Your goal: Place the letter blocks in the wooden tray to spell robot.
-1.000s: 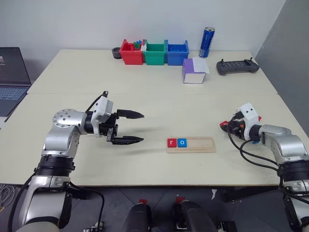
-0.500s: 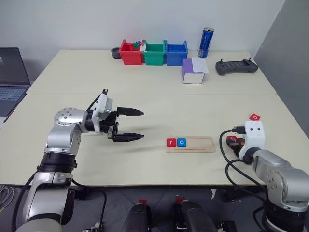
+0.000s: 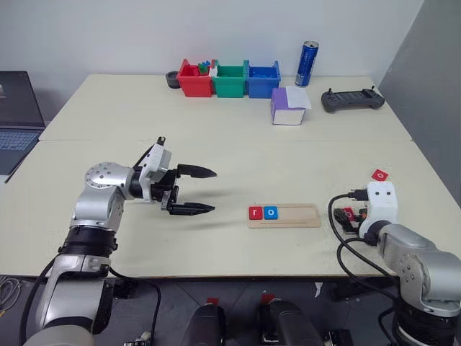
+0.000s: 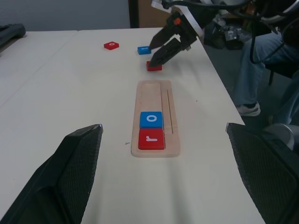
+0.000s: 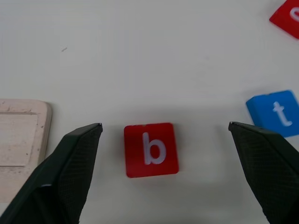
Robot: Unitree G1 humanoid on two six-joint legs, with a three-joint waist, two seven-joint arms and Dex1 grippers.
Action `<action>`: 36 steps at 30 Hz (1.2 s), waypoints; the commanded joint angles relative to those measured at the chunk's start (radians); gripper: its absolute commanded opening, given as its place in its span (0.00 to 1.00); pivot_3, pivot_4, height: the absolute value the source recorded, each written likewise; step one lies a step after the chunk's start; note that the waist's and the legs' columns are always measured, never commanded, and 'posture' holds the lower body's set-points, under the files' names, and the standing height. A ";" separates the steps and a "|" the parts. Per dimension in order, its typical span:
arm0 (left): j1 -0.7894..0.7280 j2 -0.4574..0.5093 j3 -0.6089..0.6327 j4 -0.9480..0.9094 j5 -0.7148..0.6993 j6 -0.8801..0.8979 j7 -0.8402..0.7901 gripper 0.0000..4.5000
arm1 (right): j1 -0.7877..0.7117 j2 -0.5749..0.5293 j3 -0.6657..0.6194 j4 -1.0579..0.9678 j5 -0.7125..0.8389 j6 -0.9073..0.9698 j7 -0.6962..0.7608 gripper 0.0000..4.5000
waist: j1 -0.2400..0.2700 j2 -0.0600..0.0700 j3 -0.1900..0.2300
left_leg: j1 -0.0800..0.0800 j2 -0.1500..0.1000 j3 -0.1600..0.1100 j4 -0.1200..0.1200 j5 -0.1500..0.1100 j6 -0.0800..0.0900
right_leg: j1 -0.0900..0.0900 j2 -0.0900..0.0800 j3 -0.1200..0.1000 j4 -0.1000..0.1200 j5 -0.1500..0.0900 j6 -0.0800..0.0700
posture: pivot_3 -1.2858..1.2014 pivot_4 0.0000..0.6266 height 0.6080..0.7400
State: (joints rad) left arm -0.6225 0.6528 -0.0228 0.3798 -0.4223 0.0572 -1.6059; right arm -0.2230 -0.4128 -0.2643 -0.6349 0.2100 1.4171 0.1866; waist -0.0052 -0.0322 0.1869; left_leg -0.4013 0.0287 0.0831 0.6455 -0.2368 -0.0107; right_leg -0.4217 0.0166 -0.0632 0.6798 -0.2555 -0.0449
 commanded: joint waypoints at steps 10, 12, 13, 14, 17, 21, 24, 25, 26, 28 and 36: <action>0.099 -0.035 -0.007 -0.111 0.022 -0.079 0.057 1.00 | 0.017 -0.626 0.102 0.466 0.117 -0.798 0.895 0.99 | 0.001 -0.001 0.000 | 0.000 0.000 0.000 0.000 -0.001 0.002 | 0.001 0.001 -0.001 -0.004 0.000 0.000 | 0.52 0.24 1.00; 0.100 -0.047 0.005 -0.111 0.022 -0.090 0.078 1.00 | -0.028 -0.654 0.138 0.554 0.110 -0.881 0.987 0.99 | -0.001 -0.002 0.000 | 0.000 0.000 0.000 0.000 -0.001 0.002 | 0.001 0.000 -0.001 -0.003 0.000 0.001 | 0.52 0.24 1.00; 0.102 -0.049 0.009 -0.112 0.023 -0.095 0.088 1.00 | -0.055 -0.663 0.152 0.589 0.119 -0.909 1.038 0.99 | -0.001 -0.002 0.000 | 0.000 0.000 0.000 0.000 -0.001 0.002 | 0.001 0.000 0.000 -0.003 0.000 0.001 | 0.52 0.24 1.00; 0.105 -0.049 0.011 -0.115 0.023 -0.098 0.096 1.00 | -0.076 -0.669 0.163 0.617 0.127 -0.933 1.081 0.99 | -0.002 -0.002 0.000 | 0.000 0.000 0.000 0.000 -0.001 0.002 | 0.001 0.000 0.000 -0.002 0.000 0.001 | 0.52 0.24 1.00; 0.123 -0.044 0.018 -0.139 0.013 -0.092 0.115 1.00 | -0.123 -0.687 0.216 0.703 0.098 -1.028 1.181 0.99 | -0.002 -0.002 0.000 | 0.001 0.000 0.000 0.000 -0.001 0.001 | 0.001 0.001 -0.001 -0.002 0.000 0.001 | 0.52 0.24 1.00; 0.147 -0.037 0.024 -0.171 0.004 -0.086 0.132 1.00 | -0.206 -0.677 0.281 0.819 0.067 -1.122 1.285 0.99 | 0.000 -0.002 0.000 | 0.001 0.000 0.000 0.000 -0.001 0.001 | 0.001 0.000 0.000 -0.002 0.000 0.001 | 0.52 0.24 1.00; 0.155 -0.041 0.034 -0.183 -0.005 -0.086 0.151 1.00 | -0.268 -0.667 0.330 0.893 0.024 -1.177 1.314 0.99 | 0.000 -0.002 0.000 | 0.001 0.000 0.001 0.001 -0.001 0.001 | 0.001 0.000 0.000 -0.001 0.000 0.001 | 0.52 0.24 1.00; 0.157 -0.041 0.035 -0.188 -0.006 -0.084 0.154 1.00 | -0.286 -0.663 0.345 0.916 0.010 -1.196 1.321 0.99 | 0.000 -0.002 0.000 | 0.001 0.000 0.001 0.001 -0.001 0.001 | 0.001 0.000 0.000 -0.001 0.000 0.001 | 0.52 0.24 1.00; 0.162 -0.040 0.035 -0.194 -0.007 -0.082 0.156 1.00 | -0.301 -0.659 0.355 0.933 0.001 -1.208 1.327 0.99 | 0.000 -0.002 0.000 | 0.001 0.000 0.001 0.001 -0.001 0.001 | 0.001 0.000 0.000 -0.001 0.000 0.001 | 0.52 0.24 1.00; 0.168 -0.038 0.035 -0.202 -0.007 -0.079 0.160 1.00 | -0.325 -0.649 0.366 0.958 -0.005 -1.222 1.337 0.99 | 0.001 -0.002 0.000 | 0.001 0.000 0.001 0.001 -0.001 0.001 | 0.001 0.000 0.000 -0.001 0.000 0.001 | 0.52 0.24 1.00; 0.179 -0.028 0.035 -0.214 -0.010 -0.065 0.163 1.00 | -0.347 -0.642 0.408 1.028 -0.033 -1.323 1.402 0.99 | 0.002 -0.002 0.000 | 0.001 0.000 0.001 0.001 -0.001 0.001 | 0.001 0.000 0.000 -0.001 0.000 0.001 | 0.52 0.24 1.00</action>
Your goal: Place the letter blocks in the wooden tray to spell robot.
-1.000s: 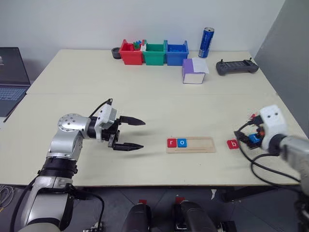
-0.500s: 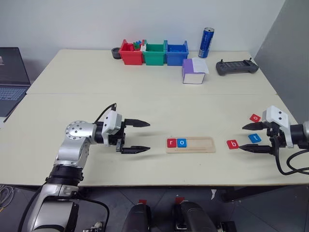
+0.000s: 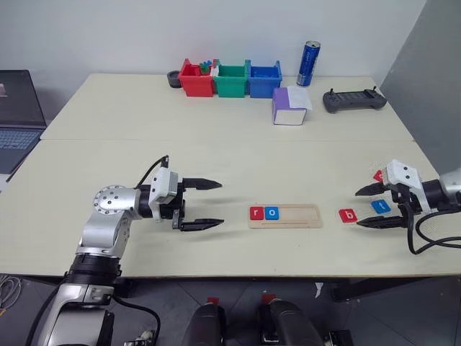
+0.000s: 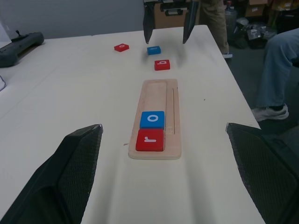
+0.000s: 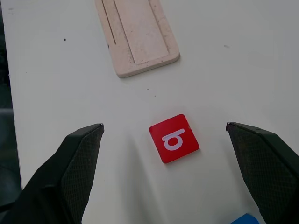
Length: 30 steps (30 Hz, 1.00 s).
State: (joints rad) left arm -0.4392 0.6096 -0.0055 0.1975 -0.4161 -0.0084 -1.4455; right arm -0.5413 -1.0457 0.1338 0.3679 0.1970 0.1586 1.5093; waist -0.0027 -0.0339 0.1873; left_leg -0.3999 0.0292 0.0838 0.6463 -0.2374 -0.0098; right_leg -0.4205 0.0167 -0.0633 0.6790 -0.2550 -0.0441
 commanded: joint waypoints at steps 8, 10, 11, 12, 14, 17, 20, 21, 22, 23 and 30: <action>-0.008 0.021 0.011 -0.027 -0.014 0.009 -0.005 1.00 | -0.127 0.013 0.121 0.209 -0.049 -0.295 0.105 0.99 | -0.001 0.000 0.000 | 0.000 0.000 0.000 0.000 0.000 0.000 | 0.000 0.000 0.000 0.001 0.000 0.000 | 0.52 0.24 1.00; -0.006 0.024 0.012 -0.034 -0.016 0.013 -0.007 1.00 | -0.143 0.022 0.159 0.237 -0.041 -0.326 0.105 0.99 | -0.001 0.000 0.000 | 0.000 0.000 0.001 0.000 0.000 0.000 | 0.000 0.000 0.000 0.000 0.000 0.000 | 0.52 0.24 1.00; -0.003 0.026 0.012 -0.038 -0.017 0.015 -0.008 1.00 | -0.150 0.023 0.177 0.248 -0.034 -0.333 0.105 0.99 | -0.001 0.000 0.000 | 0.000 0.000 0.001 0.000 0.000 0.000 | 0.000 0.000 0.000 0.000 0.000 0.000 | 0.52 0.24 1.00; 0.001 0.029 0.012 -0.045 -0.018 0.020 -0.008 1.00 | -0.159 0.031 0.193 0.263 -0.032 -0.336 0.105 0.99 | -0.001 0.000 0.000 | 0.000 0.000 0.001 0.000 0.000 0.000 | 0.000 0.000 0.000 0.001 0.000 0.000 | 0.52 0.24 1.00; 0.011 0.032 0.014 -0.059 -0.021 0.027 -0.005 1.00 | -0.174 0.047 0.216 0.292 -0.033 -0.342 0.105 0.99 | -0.002 0.000 0.000 | 0.000 0.000 0.001 0.000 0.000 0.000 | 0.000 0.000 0.001 0.001 0.000 0.000 | 0.52 0.24 1.00; 0.022 0.033 0.017 -0.079 -0.024 0.037 0.009 1.00 | -0.195 0.073 0.235 0.340 -0.044 -0.363 0.105 0.99 | -0.002 0.000 0.000 | 0.001 0.000 0.001 0.000 0.000 0.000 | 0.000 0.000 0.001 0.001 0.000 0.000 | 0.52 0.24 1.00; 0.038 0.039 0.028 -0.103 -0.029 0.049 0.027 1.00 | -0.227 0.119 0.230 0.419 -0.082 -0.381 0.105 0.99 | -0.002 0.000 0.000 | 0.001 0.000 0.001 0.000 0.000 0.000 | 0.000 0.000 0.001 0.001 0.000 0.000 | 0.52 0.24 1.00; 0.045 0.042 0.032 -0.110 -0.032 0.052 0.032 1.00 | -0.231 0.124 0.238 0.432 -0.082 -0.385 0.105 0.96 | -0.002 0.000 0.000 | 0.001 0.000 0.001 0.000 0.000 0.000 | 0.000 0.000 0.001 0.001 0.000 0.000 | 0.52 0.24 1.00; 0.051 0.045 0.036 -0.118 -0.034 0.056 0.036 1.00 | -0.232 0.121 0.252 0.441 -0.083 -0.390 0.105 0.91 | -0.001 0.000 0.000 | 0.001 0.000 0.001 0.000 0.000 0.000 | 0.000 0.000 0.001 0.001 0.000 0.000 | 0.52 0.24 1.00; 0.056 0.048 0.039 -0.124 -0.036 0.059 0.039 1.00 | -0.232 0.118 0.265 0.448 -0.084 -0.395 0.105 0.85 | 0.000 0.000 0.000 | 0.000 0.000 0.001 0.000 0.000 0.000 | 0.000 0.000 0.001 0.001 0.000 0.000 | 0.52 0.24 1.00; 0.063 0.068 0.052 -0.115 -0.037 0.053 0.039 1.00 | -0.258 0.109 0.300 0.497 -0.078 -0.422 0.105 0.33 | 0.001 0.000 0.000 | 0.001 0.000 0.001 0.000 0.000 0.000 | 0.000 0.000 0.001 0.001 0.000 0.000 | 0.52 0.24 1.00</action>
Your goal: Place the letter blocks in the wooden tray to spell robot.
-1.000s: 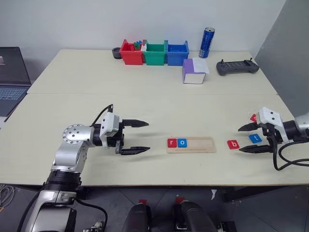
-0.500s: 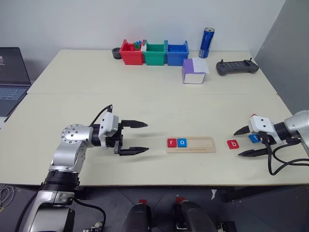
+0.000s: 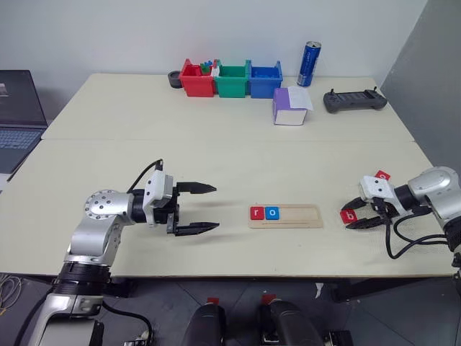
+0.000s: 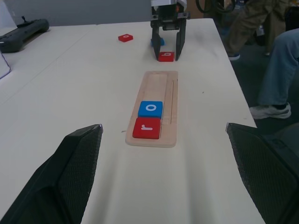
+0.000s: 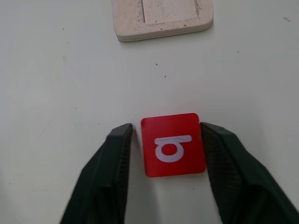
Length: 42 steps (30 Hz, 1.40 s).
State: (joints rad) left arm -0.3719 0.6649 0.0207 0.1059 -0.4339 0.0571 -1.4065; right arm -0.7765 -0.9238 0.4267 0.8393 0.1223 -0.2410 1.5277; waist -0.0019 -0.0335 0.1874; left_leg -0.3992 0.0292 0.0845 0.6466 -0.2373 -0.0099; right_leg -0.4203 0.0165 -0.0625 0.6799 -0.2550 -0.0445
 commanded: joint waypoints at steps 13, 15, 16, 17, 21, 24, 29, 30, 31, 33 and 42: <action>-0.005 0.007 0.019 0.027 -0.007 -0.055 -0.021 1.00 | 0.005 0.003 -0.118 -0.692 0.226 0.568 -0.054 0.33 | -0.003 0.001 0.000 | 0.000 0.001 0.000 0.000 0.000 0.000 | -0.001 0.000 -0.001 0.001 0.000 0.000 | 0.52 0.24 1.00; -0.002 0.003 0.010 0.034 0.002 -0.066 -0.023 1.00 | 0.045 0.038 -0.102 -0.805 0.208 0.632 -0.106 0.33 | 0.000 0.000 0.000 | 0.000 0.001 -0.001 0.000 0.000 0.000 | -0.001 0.000 -0.001 0.001 0.000 0.000 | 0.52 0.24 1.00; -0.003 0.000 0.005 0.037 0.007 -0.072 -0.023 1.00 | 0.066 0.051 -0.088 -0.836 0.185 0.636 -0.122 0.33 | 0.002 0.000 0.000 | 0.000 0.001 -0.001 0.000 0.000 0.000 | 0.000 0.000 -0.002 0.001 0.000 0.000 | 0.52 0.24 1.00; -0.004 -0.005 0.002 0.039 0.010 -0.075 -0.022 1.00 | 0.082 0.068 -0.070 -0.843 0.154 0.632 -0.140 0.33 | 0.002 0.000 0.000 | 0.000 0.001 -0.001 0.000 0.000 0.000 | 0.000 0.000 -0.002 0.000 0.000 0.000 | 0.52 0.24 1.00; -0.007 -0.014 -0.003 0.039 0.011 -0.078 -0.019 1.00 | 0.077 0.136 -0.040 -0.779 0.070 0.641 -0.201 0.33 | 0.003 0.000 0.000 | -0.002 0.000 0.000 0.001 0.000 0.000 | -0.001 -0.001 -0.001 0.000 0.000 0.000 | 0.52 0.24 1.00; -0.004 -0.014 -0.003 0.043 0.012 -0.084 -0.021 1.00 | 0.047 0.192 -0.026 -0.738 0.036 0.646 -0.226 0.33 | 0.002 0.000 0.000 | -0.001 0.000 0.000 0.001 0.000 0.000 | -0.001 -0.001 -0.001 0.000 0.000 0.000 | 0.52 0.24 1.00; -0.001 -0.015 -0.007 0.035 0.012 -0.085 -0.014 1.00 | 0.021 0.248 -0.009 -0.669 -0.019 0.617 -0.230 0.33 | -0.001 0.000 0.000 | -0.001 0.001 -0.001 0.000 0.000 0.000 | -0.001 0.000 -0.001 0.001 0.000 0.000 | 0.52 0.24 1.00; 0.001 -0.014 -0.006 0.031 0.011 -0.083 -0.013 1.00 | 0.019 0.252 -0.007 -0.660 -0.030 0.610 -0.227 0.33 | -0.001 0.000 0.000 | -0.001 0.001 -0.001 0.000 0.000 0.000 | -0.001 0.000 -0.001 0.001 0.000 0.000 | 0.52 0.24 1.00; 0.003 -0.012 -0.005 0.027 0.010 -0.082 -0.013 1.00 | 0.019 0.255 -0.004 -0.655 -0.040 0.604 -0.224 0.33 | 0.000 0.000 0.000 | -0.001 0.001 -0.001 0.000 0.000 0.000 | -0.001 0.000 -0.001 0.001 0.000 0.000 | 0.52 0.24 1.00; 0.007 -0.007 -0.001 0.023 0.009 -0.080 -0.009 1.00 | 0.019 0.262 0.000 -0.646 -0.056 0.597 -0.219 0.33 | 0.000 0.000 0.000 | -0.001 0.000 -0.001 0.001 0.000 0.000 | -0.001 -0.001 -0.001 0.001 0.000 0.000 | 0.52 0.24 1.00; 0.017 0.002 0.004 -0.014 0.004 -0.056 0.018 1.00 | 0.000 0.291 0.002 -0.565 -0.107 0.546 -0.211 0.33 | -0.002 0.000 0.000 | -0.001 0.000 -0.001 0.001 0.000 0.000 | -0.001 0.000 -0.001 0.001 0.000 0.000 | 0.52 0.24 1.00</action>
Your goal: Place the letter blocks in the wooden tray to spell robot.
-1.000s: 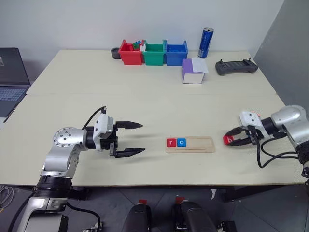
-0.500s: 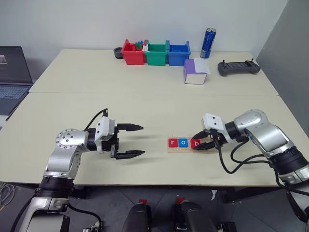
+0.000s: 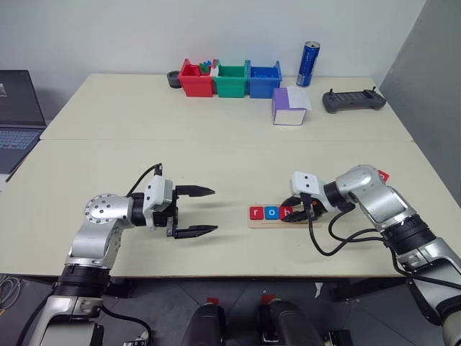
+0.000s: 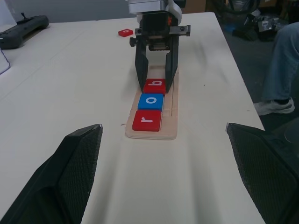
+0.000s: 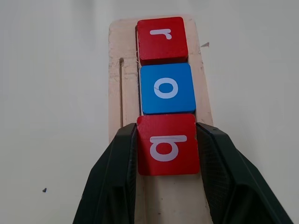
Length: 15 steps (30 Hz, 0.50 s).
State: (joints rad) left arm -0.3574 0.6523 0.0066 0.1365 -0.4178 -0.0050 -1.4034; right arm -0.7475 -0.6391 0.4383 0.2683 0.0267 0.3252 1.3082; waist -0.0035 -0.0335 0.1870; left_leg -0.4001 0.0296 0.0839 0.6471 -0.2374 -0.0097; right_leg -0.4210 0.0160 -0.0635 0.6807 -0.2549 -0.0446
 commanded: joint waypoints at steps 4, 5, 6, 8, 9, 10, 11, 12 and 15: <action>0.003 0.017 0.019 -0.062 -0.015 0.021 0.026 1.00 | -0.040 0.019 -0.008 0.022 -0.025 -0.034 0.016 0.33 | 0.000 0.000 0.000 | 0.000 0.000 0.000 0.000 0.000 0.000 | 0.000 0.000 0.000 0.000 0.000 0.000 | 0.52 0.24 1.00; 0.003 0.018 0.020 -0.065 -0.015 0.024 0.028 1.00 | -0.042 0.022 -0.008 0.023 -0.027 -0.036 0.017 0.33 | 0.000 0.000 0.000 | 0.000 0.000 0.000 0.000 0.000 0.000 | 0.000 0.000 0.000 0.000 0.000 0.000 | 0.52 0.24 1.00; 0.005 0.019 0.021 -0.070 -0.016 0.027 0.030 1.00 | -0.042 0.026 -0.007 0.022 -0.028 -0.036 0.017 0.33 | 0.000 0.000 0.000 | 0.000 0.000 0.000 0.000 0.000 0.000 | 0.000 0.000 0.000 0.000 0.000 0.000 | 0.52 0.24 1.00; 0.007 0.020 0.021 -0.076 -0.017 0.031 0.034 1.00 | -0.043 0.032 -0.007 0.021 -0.031 -0.035 0.019 0.33 | 0.000 0.000 0.000 | 0.000 0.000 0.000 0.000 0.000 0.000 | 0.000 0.000 0.000 0.000 0.000 0.000 | 0.52 0.24 1.00; 0.007 0.021 0.022 -0.078 -0.018 0.032 0.035 1.00 | -0.043 0.034 -0.007 0.019 -0.032 -0.035 0.020 0.33 | 0.000 0.000 0.000 | 0.000 0.000 0.000 0.000 0.000 0.000 | 0.000 0.000 0.000 0.000 0.000 0.000 | 0.52 0.24 1.00; 0.008 0.023 0.023 -0.080 -0.019 0.033 0.037 1.00 | -0.041 0.034 -0.005 0.015 -0.034 -0.035 0.023 0.33 | 0.000 0.000 0.000 | 0.000 0.000 0.000 0.000 0.000 0.000 | 0.000 0.000 0.000 0.000 0.000 0.000 | 0.52 0.24 1.00; 0.010 0.026 0.025 -0.083 -0.020 0.035 0.038 1.00 | -0.040 0.034 -0.004 0.011 -0.036 -0.035 0.025 0.33 | 0.000 0.000 0.000 | 0.000 0.000 0.000 0.000 0.000 0.000 | 0.000 0.000 0.000 0.000 0.000 0.000 | 0.52 0.24 1.00; 0.011 0.028 0.026 -0.085 -0.022 0.036 0.039 1.00 | -0.039 0.033 -0.004 0.009 -0.038 -0.035 0.026 0.33 | 0.000 0.000 0.000 | 0.000 0.000 0.000 0.000 0.000 0.000 | 0.000 0.000 0.000 0.000 0.000 0.000 | 0.52 0.24 1.00; 0.009 0.031 0.025 -0.081 -0.021 0.036 0.041 1.00 | -0.041 0.035 -0.006 0.013 -0.044 -0.037 0.028 0.33 | 0.000 0.000 0.000 | 0.000 0.000 0.000 0.000 0.000 0.000 | 0.000 0.000 0.000 0.000 0.000 0.000 | 0.52 0.24 1.00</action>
State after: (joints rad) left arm -0.3480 0.6720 0.0077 0.0837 -0.4247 0.0354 -1.3645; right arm -0.7699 -0.6067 0.4380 0.2989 -0.0167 0.2927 1.3247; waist -0.0037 -0.0335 0.1870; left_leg -0.3999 0.0297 0.0839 0.6470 -0.2374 -0.0098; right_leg -0.4209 0.0160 -0.0635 0.6807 -0.2549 -0.0446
